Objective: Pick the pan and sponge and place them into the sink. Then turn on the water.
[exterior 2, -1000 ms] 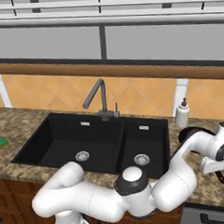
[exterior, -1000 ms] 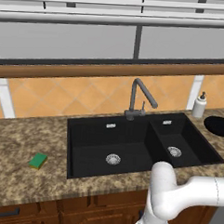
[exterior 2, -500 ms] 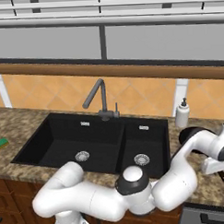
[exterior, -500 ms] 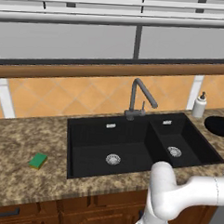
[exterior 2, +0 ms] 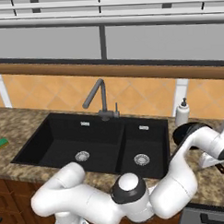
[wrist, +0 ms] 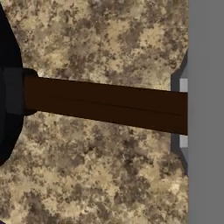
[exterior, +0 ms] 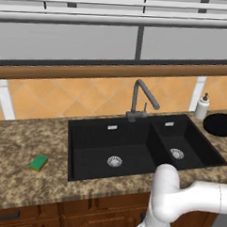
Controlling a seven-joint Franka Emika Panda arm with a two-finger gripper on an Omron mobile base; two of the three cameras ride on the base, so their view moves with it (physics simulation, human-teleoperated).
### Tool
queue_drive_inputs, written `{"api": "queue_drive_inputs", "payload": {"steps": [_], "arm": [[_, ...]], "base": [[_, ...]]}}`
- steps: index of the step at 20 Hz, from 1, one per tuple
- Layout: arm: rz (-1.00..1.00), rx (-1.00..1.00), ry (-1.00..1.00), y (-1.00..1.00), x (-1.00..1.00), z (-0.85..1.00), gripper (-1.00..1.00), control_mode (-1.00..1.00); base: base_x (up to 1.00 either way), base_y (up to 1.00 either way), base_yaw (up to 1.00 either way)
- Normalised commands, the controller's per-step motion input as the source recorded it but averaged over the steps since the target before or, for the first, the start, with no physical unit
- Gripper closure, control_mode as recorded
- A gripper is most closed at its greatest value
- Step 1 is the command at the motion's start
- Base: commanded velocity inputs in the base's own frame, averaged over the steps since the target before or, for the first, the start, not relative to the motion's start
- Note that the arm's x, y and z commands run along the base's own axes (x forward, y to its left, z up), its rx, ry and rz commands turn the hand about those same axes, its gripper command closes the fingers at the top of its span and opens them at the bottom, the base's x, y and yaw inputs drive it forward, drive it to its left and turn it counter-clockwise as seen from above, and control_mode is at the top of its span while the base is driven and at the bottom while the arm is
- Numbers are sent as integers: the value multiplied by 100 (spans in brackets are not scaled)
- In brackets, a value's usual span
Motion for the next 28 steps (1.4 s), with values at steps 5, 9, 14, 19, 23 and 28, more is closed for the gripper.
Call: {"api": "queue_drive_inputs", "payload": {"steps": [5,9,14,19,23,28], "arm": [[0,0,-20,25,-49,59,100,-100],[2,9,-10,4,-91,59,100,-100],[6,3,0,65,-80,41,100,-100],[2,0,0,98,-66,32,100,-100],[0,0,0,99,-59,26,100,-100],[-6,0,3,97,-40,23,100,-100]], "base": [[0,0,0],[0,0,0],[0,0,0],[0,0,0],[0,0,0],[0,0,0]]}}
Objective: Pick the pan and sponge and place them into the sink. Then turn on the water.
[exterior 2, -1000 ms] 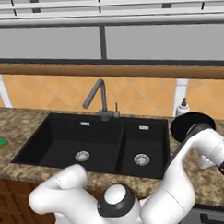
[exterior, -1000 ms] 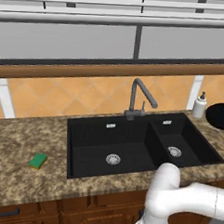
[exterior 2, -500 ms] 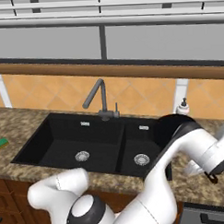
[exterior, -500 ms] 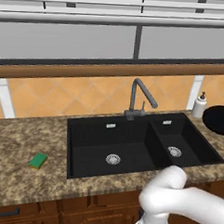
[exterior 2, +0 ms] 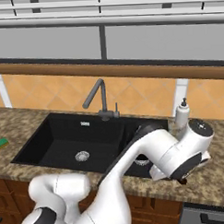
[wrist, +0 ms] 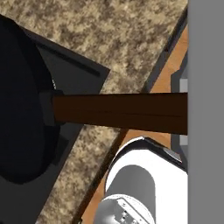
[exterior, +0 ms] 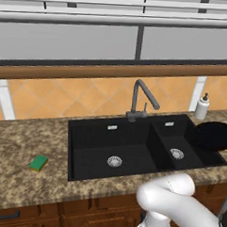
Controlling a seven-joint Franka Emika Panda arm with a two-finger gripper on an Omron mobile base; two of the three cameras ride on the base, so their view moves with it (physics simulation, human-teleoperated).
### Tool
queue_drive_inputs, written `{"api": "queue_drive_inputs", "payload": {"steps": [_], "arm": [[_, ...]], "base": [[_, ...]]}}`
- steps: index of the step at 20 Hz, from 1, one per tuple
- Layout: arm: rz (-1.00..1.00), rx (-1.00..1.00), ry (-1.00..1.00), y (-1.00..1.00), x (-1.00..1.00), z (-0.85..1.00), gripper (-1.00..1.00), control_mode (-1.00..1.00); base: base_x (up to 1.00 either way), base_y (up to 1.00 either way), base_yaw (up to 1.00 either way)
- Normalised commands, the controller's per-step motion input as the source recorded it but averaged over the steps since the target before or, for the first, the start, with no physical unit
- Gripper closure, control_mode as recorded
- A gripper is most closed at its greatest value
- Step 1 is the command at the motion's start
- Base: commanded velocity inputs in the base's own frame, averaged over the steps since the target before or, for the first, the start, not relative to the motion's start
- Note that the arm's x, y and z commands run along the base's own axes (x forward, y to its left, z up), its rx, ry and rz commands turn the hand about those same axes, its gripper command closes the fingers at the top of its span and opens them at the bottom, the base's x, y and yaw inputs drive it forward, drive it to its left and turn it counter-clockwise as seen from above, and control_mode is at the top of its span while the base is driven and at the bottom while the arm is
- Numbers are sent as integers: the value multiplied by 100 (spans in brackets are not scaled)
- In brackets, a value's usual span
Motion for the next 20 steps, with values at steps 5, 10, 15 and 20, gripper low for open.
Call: {"api": "queue_drive_inputs", "payload": {"steps": [5,10,15,20], "arm": [[-2,-4,40,82,2,13,100,-100],[-4,12,1,67,0,30,100,-100],[-7,17,-5,60,0,48,100,-100],[-12,15,2,74,0,42,100,-100]], "base": [[0,0,0],[0,0,0],[0,0,0],[0,0,0]]}}
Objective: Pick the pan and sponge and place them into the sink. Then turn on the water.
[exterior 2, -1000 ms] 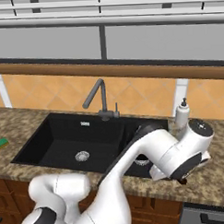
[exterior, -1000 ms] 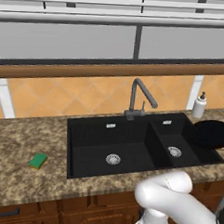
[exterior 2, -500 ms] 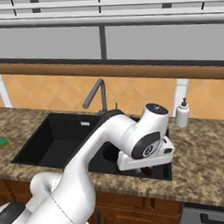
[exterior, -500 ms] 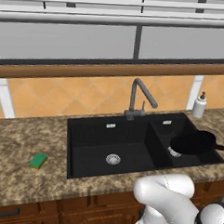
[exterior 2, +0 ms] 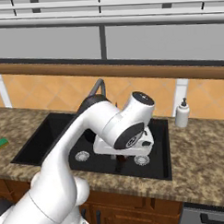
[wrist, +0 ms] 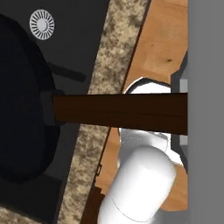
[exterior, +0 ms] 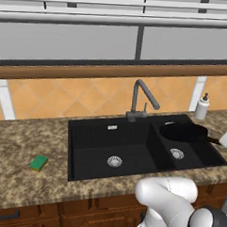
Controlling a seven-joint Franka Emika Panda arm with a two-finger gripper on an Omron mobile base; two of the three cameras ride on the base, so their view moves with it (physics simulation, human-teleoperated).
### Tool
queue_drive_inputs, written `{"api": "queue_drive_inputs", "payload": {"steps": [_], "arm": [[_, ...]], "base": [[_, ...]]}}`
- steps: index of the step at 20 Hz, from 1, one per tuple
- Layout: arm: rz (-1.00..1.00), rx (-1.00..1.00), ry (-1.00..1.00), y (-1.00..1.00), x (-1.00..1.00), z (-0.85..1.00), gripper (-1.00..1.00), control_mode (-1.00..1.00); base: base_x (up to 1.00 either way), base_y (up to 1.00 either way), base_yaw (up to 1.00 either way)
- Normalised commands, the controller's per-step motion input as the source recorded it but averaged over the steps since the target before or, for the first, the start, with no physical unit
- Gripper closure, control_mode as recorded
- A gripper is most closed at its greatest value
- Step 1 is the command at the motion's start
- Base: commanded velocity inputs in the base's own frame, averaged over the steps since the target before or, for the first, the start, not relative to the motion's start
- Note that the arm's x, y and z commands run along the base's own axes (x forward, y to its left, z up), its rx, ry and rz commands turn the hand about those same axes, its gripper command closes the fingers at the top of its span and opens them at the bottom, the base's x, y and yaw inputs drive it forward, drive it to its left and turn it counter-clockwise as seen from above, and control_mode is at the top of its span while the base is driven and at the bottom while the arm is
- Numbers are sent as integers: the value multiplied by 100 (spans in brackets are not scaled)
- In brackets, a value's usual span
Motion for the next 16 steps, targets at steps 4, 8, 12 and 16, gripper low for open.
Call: {"api": "queue_drive_inputs", "payload": {"steps": [4,8,12,16], "arm": [[-14,22,18,69,-1,37,100,-100],[-20,16,21,80,0,27,100,-100],[-34,2,2,98,0,16,100,-100],[-24,-13,-7,97,5,22,100,-100]], "base": [[0,0,0],[0,0,0],[0,0,0],[0,0,0]]}}
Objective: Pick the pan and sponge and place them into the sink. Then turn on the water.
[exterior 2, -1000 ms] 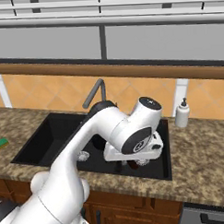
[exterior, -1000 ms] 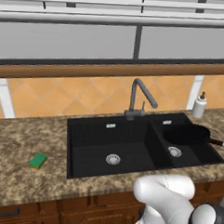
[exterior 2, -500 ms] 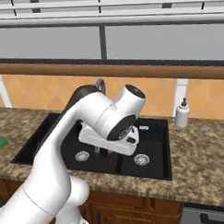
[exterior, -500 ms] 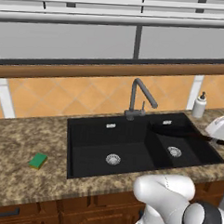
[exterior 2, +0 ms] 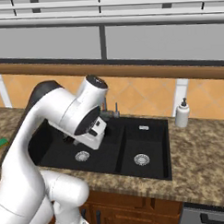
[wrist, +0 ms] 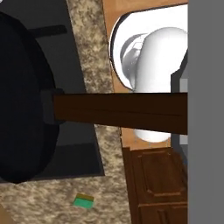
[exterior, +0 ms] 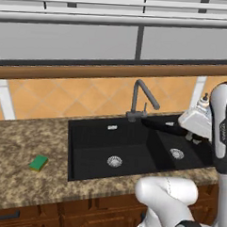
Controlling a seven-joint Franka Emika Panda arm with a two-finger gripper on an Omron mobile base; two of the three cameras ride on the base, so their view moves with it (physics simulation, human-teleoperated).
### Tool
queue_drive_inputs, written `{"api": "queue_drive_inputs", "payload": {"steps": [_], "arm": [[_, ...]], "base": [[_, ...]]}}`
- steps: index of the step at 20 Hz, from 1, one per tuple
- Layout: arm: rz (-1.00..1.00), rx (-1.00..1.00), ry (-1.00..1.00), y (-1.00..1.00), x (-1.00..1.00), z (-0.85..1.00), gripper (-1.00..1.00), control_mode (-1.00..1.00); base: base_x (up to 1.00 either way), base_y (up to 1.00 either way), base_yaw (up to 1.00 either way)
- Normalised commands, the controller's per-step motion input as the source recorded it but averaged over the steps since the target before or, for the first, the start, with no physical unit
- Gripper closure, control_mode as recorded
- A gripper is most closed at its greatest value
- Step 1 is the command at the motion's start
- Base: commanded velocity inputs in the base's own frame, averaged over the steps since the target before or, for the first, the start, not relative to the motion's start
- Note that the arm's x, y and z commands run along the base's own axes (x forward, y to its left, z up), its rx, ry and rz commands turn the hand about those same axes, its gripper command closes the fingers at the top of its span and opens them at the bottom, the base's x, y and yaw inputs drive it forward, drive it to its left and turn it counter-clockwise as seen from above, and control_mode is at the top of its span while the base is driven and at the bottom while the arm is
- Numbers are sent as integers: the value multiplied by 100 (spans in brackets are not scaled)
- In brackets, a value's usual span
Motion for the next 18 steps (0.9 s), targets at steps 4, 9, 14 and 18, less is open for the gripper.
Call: {"api": "queue_drive_inputs", "payload": {"steps": [4,9,14,18], "arm": [[-10,-18,-4,72,29,1,100,-100],[-10,-11,2,81,12,0,100,-100],[-15,0,26,85,0,5,100,-100],[-16,0,31,81,3,0,100,-100]], "base": [[0,0,0],[0,0,0],[0,0,0],[0,0,0]]}}
